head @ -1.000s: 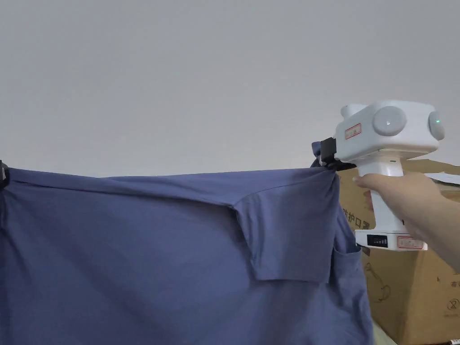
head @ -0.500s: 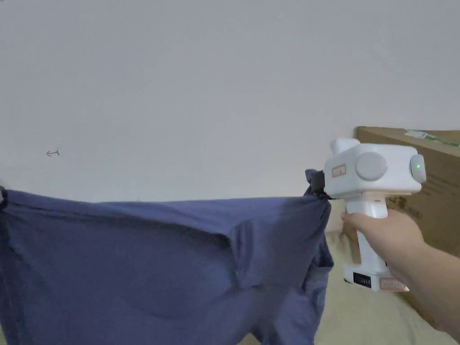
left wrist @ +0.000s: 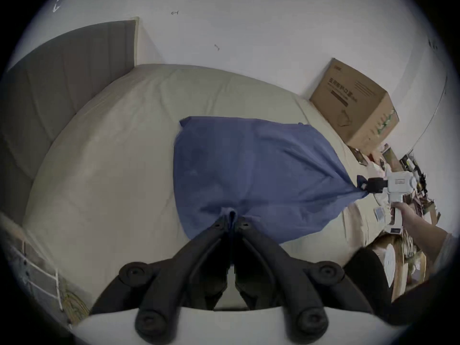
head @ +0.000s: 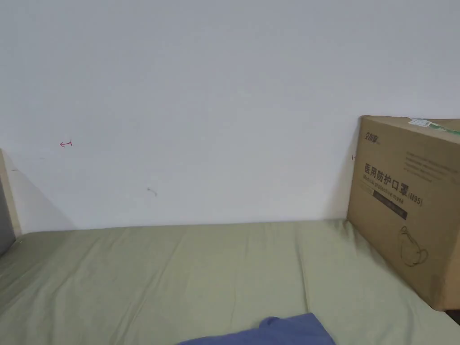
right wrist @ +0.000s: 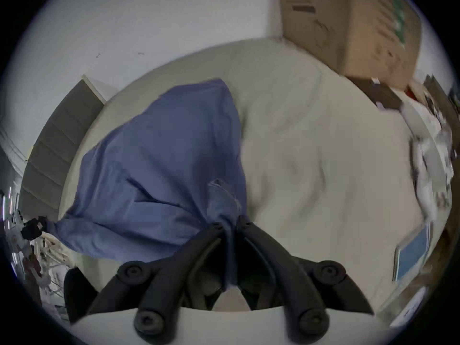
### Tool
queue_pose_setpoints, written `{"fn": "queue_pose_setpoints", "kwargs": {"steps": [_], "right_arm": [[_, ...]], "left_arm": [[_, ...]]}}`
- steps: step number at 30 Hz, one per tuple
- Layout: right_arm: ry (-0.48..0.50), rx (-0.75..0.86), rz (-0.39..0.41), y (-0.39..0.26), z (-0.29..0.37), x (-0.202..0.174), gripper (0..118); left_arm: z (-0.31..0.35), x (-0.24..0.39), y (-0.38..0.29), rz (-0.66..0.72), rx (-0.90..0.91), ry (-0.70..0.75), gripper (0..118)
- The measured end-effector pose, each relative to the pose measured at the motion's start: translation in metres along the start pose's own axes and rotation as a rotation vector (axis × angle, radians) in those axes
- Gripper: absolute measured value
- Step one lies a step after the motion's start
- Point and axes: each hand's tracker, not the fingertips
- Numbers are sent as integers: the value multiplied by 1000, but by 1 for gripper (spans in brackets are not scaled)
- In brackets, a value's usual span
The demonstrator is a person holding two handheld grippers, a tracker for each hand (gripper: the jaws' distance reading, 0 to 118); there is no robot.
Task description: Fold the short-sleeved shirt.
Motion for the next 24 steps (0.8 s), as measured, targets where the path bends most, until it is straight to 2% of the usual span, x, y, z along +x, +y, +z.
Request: {"fn": "queue_pose_setpoints", "kwargs": {"steps": [1,4,6,13,14,15,16,17,18,19,22,24], "right_arm": [[1,-4,-14,-17,13,9,3],[4,20,-23,-62,63,12,3],[-1,62,-42,-82,85,14,3],[-27,49,-91,-100,73,8,4],[-44,47,-90,-99,69,5,9],[-71,50,-91,-98,66,1,27],[-88,61,-93,-98,65,-3,76],[-86,78,-107,-97,67,-4,100],[-85,82,-126,-94,64,-2,106],[-84,91,-153,-93,68,-5,106],[-67,151,-189,-86,87,-19,106],[-53,176,-183,-81,95,-30,106]], "left_arm": [[23,23,-11,4,27,-5,2],[57,37,-25,38,130,-28,2],[68,58,-24,29,134,-22,2],[12,62,15,15,56,-19,2],[2,61,18,21,42,-13,3],[-7,61,21,31,29,-4,7],[-16,60,23,53,11,1,25],[-22,53,22,71,4,1,53],[-23,51,21,109,8,0,83],[-23,50,20,141,25,-11,83],[-16,48,16,183,100,-18,117],[-12,48,17,201,123,-43,115]]}}
